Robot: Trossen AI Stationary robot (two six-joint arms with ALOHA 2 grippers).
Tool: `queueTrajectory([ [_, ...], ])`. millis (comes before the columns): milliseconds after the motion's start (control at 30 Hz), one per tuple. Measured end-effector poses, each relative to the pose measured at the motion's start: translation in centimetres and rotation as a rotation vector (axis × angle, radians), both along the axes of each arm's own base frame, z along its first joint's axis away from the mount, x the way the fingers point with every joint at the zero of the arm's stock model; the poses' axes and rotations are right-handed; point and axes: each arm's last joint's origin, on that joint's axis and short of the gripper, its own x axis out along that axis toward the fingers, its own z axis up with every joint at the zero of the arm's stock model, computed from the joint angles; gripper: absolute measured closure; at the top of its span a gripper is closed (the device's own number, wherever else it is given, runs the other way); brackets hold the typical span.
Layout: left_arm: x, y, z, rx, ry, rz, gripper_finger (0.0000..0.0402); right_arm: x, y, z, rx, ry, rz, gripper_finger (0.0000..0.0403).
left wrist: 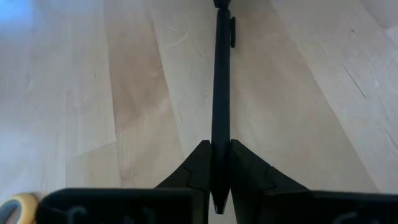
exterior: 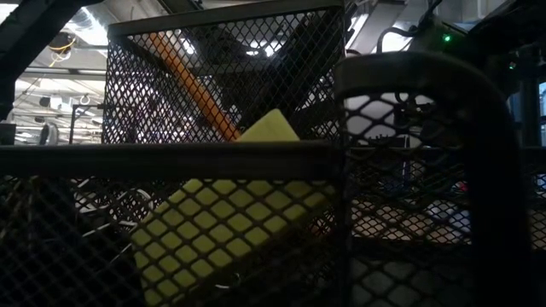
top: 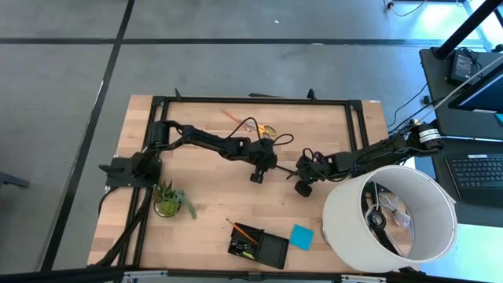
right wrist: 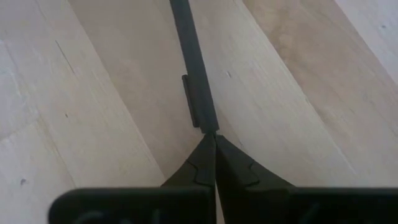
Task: Pick and place office supplies into organizer
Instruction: Put the black pen into the black desk organizer
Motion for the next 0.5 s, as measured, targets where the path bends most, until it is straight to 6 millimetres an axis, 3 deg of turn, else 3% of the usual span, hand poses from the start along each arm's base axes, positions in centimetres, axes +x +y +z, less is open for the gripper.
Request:
queueTrajectory([
  [167,-0.1,0.0,-0.1,-0.005,0.01,0.007,0.0374,0.0,0.0,0.0,0.002,-0.001,0.001,0.0376],
  [500,-1.1,-0.4,0.0,-0.017,0.124,0.067,0.0374,-0.3,0.0,0.6,0.024,-0.022,-0.022,0.0255],
])
